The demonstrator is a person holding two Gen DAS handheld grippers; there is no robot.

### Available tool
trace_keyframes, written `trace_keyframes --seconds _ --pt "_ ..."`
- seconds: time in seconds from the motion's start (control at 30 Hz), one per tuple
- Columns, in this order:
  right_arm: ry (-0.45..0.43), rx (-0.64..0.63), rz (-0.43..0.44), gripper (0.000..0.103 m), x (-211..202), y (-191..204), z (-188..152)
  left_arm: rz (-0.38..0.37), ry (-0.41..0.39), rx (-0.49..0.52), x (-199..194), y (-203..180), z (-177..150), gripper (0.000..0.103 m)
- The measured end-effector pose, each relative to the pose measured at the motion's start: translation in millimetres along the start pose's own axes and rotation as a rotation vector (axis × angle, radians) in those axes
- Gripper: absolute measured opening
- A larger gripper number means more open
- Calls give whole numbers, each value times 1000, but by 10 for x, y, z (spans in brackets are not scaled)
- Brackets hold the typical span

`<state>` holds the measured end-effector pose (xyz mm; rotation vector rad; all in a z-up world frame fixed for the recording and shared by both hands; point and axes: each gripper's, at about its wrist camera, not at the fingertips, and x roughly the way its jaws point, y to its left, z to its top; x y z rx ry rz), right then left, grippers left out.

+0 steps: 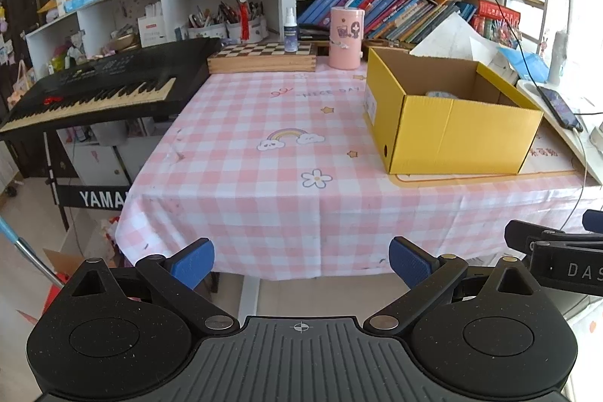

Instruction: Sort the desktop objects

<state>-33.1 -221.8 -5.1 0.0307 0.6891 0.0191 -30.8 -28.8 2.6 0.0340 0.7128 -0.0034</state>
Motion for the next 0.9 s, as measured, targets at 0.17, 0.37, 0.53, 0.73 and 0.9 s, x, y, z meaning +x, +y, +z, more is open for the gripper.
trace_keyframes --seconds 0.17,0.37,0.53,0.73,0.9 --pt "5 4 -1 103 1 -20 -13 4 8 15 7 -34 -6 101" --pt "6 1 5 103 4 -21 -25 1 13 20 4 -39 -14 101" --pt "3 -2 9 103 2 -22 -37 -5 7 28 -8 -60 -17 101" --pt "7 0 12 103 2 -27 -34 -3 -31 18 -48 -56 -22 100" --pt "19 1 17 103 31 -13 -47 -8 -29 17 -31 -56 -18 100"
